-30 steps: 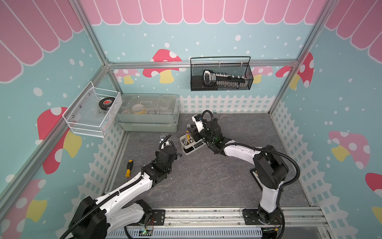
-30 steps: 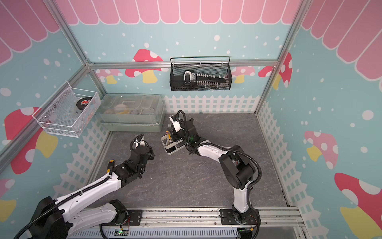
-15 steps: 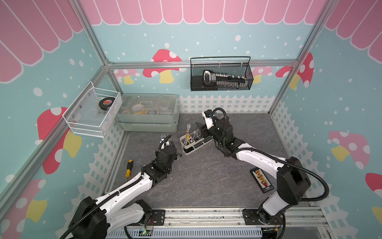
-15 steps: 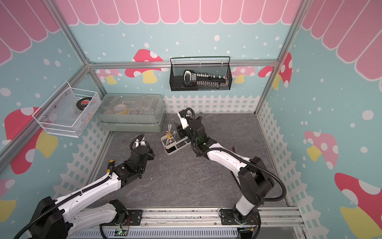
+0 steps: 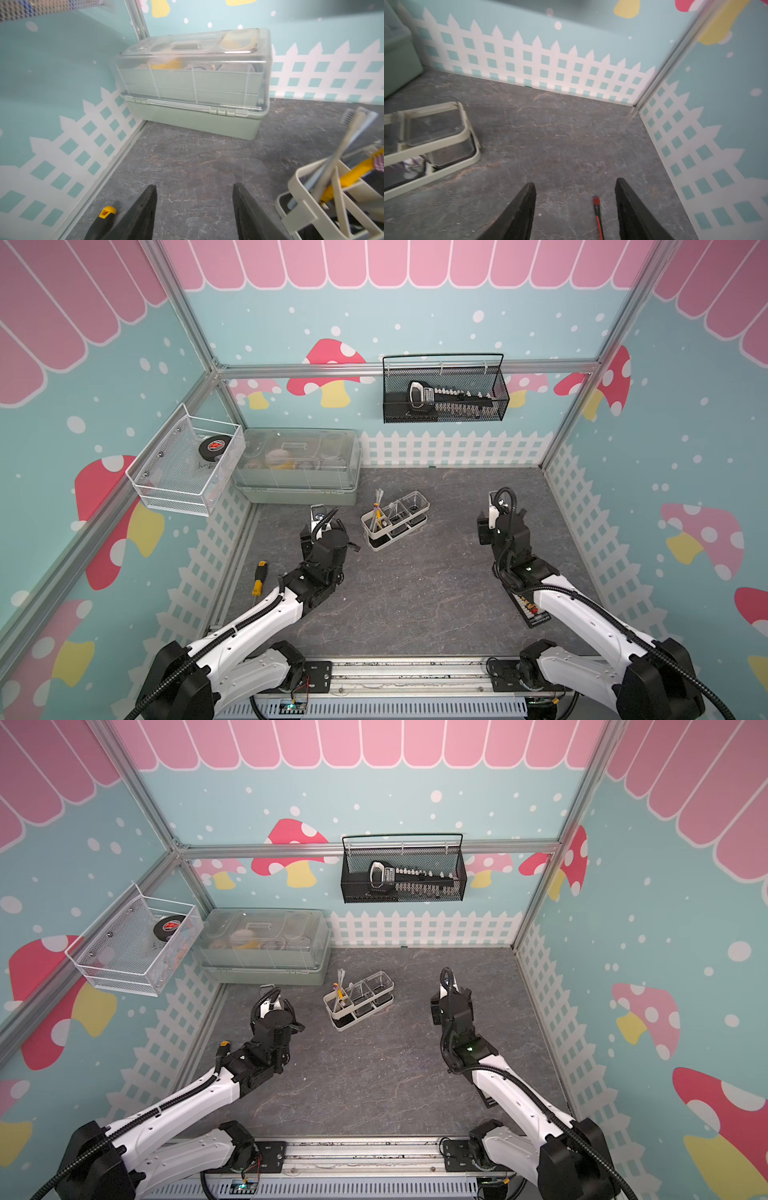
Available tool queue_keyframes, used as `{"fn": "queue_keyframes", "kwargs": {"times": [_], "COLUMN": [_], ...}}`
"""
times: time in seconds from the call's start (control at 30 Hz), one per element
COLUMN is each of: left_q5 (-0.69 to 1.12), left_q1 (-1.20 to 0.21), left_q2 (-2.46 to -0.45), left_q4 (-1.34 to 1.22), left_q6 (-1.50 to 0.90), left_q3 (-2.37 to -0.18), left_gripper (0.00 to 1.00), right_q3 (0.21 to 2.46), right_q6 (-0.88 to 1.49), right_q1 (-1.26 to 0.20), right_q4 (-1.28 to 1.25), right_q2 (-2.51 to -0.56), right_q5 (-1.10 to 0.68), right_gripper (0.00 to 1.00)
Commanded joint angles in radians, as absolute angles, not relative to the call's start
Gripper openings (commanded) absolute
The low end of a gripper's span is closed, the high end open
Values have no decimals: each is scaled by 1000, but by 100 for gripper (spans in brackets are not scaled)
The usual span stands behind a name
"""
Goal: Place the toothbrush into the toothbrush holder
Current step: Reset both arms
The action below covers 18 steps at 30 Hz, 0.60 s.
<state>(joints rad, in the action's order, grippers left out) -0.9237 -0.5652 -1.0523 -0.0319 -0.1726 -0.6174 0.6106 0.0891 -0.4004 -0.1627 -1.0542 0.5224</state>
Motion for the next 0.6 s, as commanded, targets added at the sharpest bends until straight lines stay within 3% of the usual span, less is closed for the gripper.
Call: {"fn": "queue_keyframes", "kwargs": {"times": [0.0, 0.17, 0.37, 0.47, 0.57], "left_q5": [-943, -824, -674, -571, -503], "left_q1": [-487, -347, -222, -206, -177], "left_q2": [-1039, -1108, -1328, -1376, -1518], "left_q4": [-159, -414, -684, -786, -1012], "left_q6": [-98, -71, -48, 4, 45], "left_q3": [-556, -434, -380, -372, -350], "left_gripper": [59, 60, 61, 61, 62], "right_q3": [498, 336, 332, 399, 333], "right_q6": [39, -39, -28, 24, 69], "right_q1": [-332, -260, -159, -99, -22], "right_q4": [-300, -636, -943, -807, -985], "right_q2": [-1004, -1086, -1449, -1470, -1525], "right_q5": [574, 512, 459, 374, 252], "right_gripper": [61, 62, 62, 66, 68]}}
